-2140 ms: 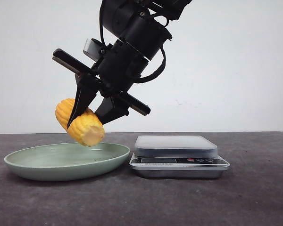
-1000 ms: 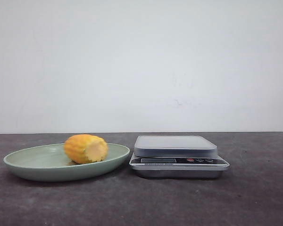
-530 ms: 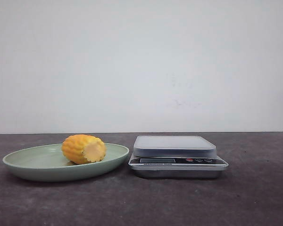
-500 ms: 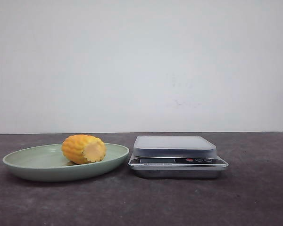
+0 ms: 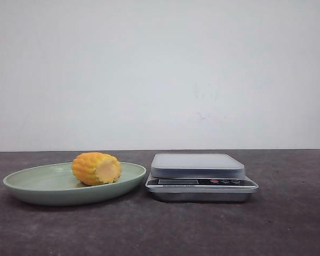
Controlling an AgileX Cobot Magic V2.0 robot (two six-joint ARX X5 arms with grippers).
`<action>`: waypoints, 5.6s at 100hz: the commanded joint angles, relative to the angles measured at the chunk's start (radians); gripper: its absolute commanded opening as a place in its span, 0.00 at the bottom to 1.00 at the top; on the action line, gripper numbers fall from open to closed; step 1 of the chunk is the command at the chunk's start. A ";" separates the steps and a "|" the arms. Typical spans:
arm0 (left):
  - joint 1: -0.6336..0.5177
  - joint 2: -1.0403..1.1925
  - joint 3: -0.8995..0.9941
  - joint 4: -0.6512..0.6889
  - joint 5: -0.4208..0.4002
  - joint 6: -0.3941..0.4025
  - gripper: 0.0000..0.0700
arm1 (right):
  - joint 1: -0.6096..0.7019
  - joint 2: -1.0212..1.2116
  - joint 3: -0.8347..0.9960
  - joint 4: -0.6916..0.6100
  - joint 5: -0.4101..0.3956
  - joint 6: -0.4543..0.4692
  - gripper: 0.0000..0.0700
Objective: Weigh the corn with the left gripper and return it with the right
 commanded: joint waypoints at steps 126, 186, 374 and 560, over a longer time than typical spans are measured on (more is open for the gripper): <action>-0.006 0.005 0.021 -0.056 -0.002 -0.034 0.00 | -0.430 -0.219 -0.038 -0.117 -0.005 -0.076 0.00; -0.006 0.005 0.021 -0.056 -0.002 -0.034 0.00 | -0.798 -0.256 -0.772 0.562 -0.467 0.099 0.00; -0.006 0.005 0.025 -0.056 -0.003 -0.034 0.00 | -1.043 -0.294 -0.897 0.434 -0.571 0.043 0.00; 0.383 -0.543 -1.349 0.899 0.230 -0.161 0.00 | -1.062 -0.294 -0.897 0.434 -0.571 0.043 0.00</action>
